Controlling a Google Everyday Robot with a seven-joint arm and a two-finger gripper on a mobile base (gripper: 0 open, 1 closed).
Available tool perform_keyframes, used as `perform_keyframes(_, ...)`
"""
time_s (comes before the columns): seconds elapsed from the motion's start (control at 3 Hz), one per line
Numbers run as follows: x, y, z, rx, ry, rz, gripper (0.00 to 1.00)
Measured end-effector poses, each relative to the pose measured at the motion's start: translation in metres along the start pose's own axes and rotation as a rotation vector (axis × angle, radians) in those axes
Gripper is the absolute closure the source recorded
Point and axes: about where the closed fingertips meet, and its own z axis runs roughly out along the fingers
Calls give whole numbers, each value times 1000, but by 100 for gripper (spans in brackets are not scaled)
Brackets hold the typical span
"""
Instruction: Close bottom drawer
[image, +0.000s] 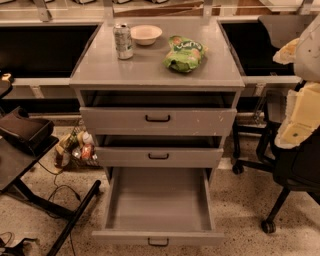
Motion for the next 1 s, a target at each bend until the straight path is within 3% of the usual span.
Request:
perform_keyframes(0.33,0,2,0,7,-4,-2,0)
perform_keyframes(0.67,-5,30,0,51,-44,17,0)
perform_keyframes(1.0,7,65,16,130,-39,77,0)
